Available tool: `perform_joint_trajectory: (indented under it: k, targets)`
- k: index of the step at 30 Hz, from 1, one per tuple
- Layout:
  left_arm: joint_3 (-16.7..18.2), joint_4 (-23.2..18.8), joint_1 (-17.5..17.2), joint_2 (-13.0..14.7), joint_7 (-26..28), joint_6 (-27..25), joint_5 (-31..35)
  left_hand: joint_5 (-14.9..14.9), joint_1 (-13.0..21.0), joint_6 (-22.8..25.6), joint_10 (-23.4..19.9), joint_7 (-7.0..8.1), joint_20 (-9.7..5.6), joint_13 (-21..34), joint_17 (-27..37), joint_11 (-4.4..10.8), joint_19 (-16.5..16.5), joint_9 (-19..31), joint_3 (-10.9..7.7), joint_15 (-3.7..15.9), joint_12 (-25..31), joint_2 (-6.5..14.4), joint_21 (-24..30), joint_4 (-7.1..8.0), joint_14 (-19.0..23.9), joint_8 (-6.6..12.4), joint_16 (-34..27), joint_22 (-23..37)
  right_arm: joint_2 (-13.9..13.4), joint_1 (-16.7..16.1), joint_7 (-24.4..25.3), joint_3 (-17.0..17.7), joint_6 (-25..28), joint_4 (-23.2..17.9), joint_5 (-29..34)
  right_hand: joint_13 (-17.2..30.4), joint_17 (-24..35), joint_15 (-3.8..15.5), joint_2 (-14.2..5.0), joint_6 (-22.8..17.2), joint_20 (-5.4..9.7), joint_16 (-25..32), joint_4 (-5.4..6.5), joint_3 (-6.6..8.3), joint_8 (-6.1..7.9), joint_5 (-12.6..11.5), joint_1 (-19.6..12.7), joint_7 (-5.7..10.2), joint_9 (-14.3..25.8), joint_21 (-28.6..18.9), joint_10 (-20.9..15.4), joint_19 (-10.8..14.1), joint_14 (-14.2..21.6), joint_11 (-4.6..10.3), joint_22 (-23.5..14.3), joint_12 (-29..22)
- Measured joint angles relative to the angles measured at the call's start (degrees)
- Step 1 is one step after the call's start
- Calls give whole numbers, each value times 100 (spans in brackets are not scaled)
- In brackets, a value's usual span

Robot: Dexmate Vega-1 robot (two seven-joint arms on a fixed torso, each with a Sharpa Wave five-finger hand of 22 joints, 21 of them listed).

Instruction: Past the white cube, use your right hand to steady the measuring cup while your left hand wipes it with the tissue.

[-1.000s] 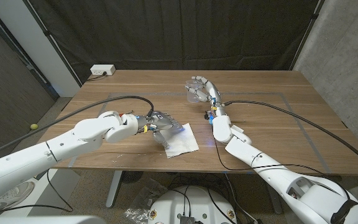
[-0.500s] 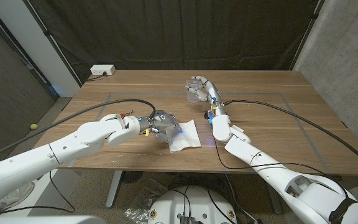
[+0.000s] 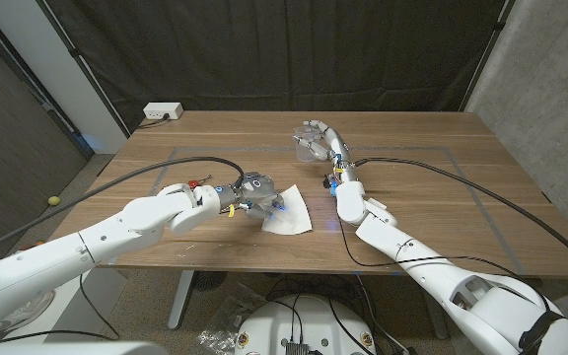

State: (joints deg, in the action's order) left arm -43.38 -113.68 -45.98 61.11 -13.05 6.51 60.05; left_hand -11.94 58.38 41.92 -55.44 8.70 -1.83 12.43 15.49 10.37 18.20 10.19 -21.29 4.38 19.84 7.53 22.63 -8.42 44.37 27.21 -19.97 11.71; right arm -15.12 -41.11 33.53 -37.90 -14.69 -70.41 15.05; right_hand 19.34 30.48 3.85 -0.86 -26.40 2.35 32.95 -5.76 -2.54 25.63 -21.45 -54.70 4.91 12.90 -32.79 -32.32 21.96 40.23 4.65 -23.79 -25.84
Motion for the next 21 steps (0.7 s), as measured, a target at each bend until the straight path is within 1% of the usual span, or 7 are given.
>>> perform_joint_trajectory:
  k: [1, 2, 3, 8, 12, 16, 21]
  targets:
    - [11, 13, -30, 4, 455, -95, -15, 35, 110, 753, -158, -136, -16, 19, 33, -18, 32, 60, -45, 41, 53, 4, 26, -12, 140, 74, -26, 0, 20, 30, 0, -8, -4, 48, 1, 0, 5, 0, 0, 0, 0, 0, 0, 0, 0, 0, 0, 0, 0, -8, 0, 0, 0, 0, 0, 9]
    - [23, 30, -60, 9, 510, -107, -18, 52, 135, 1216, -276, -216, -24, 42, 61, -24, 66, 87, -65, 84, 99, 19, 48, -28, 247, 108, -64, 4, 25, 34, 0, -9, -11, 56, 2, 0, 14, 0, 0, 0, 0, 0, 6, -6, 0, 0, 0, 0, 0, -16, 0, 0, 0, 0, 0, 21]
    - [34, 47, -92, 12, 638, -142, -26, 73, 171, 1360, -351, -227, -43, 61, 89, -24, 85, 75, -79, 113, 136, -16, 70, -27, 337, 107, -90, 9, 27, 36, 0, -9, -13, 62, 2, 0, 19, 0, 0, 0, 0, 0, 15, -16, 0, 0, 0, 0, 0, -19, 0, 0, 0, 0, 0, 21]
    - [92, 86, -216, 17, 1051, -268, -80, 75, 308, 1543, -614, -309, -62, 127, 193, 9, 166, 34, -79, 217, 284, -17, 111, -27, 538, 91, -147, 16, 34, 44, 0, -11, -25, 79, 3, 0, 21, -9, -17, 0, 0, 0, 0, -31, 0, 0, -17, 0, 0, -19, -30, 0, -9, -32, 0, 21]
    - [169, 116, -344, 11, 1367, -406, -188, 115, 324, 1544, -643, -308, -62, 175, 221, 31, 166, 31, -78, 207, 328, -1, 133, -27, 549, 81, -147, 16, 37, 44, -1, -11, -36, 83, 4, 19, 21, -9, -22, 0, 34, 0, 10, -42, 0, 0, -22, 0, 0, -24, -30, -35, -9, -32, -27, 21]
    - [252, 138, -463, -21, 1713, -603, -344, 115, 330, 1569, -675, -323, -62, 203, 239, 53, 166, 32, -78, 216, 371, 5, 147, -27, 600, 69, -147, 16, 37, 44, 0, -5, -48, 85, 3, 23, 22, -10, -21, -22, 32, 0, 24, -55, 0, 0, -22, -22, 0, -49, -30, -33, -10, -32, -27, 21]
    - [436, 165, -688, -138, 2219, -872, -543, 118, 421, 1569, -732, -362, -62, 266, 318, 38, 165, 33, -77, 259, 477, -25, 155, -27, 701, 63, -191, 16, 38, 39, -1, 13, -80, 87, -24, 23, 49, -7, -37, -32, 32, -8, 24, -55, 0, 0, -37, -32, 0, -70, -30, -33, -8, -32, -27, 43]
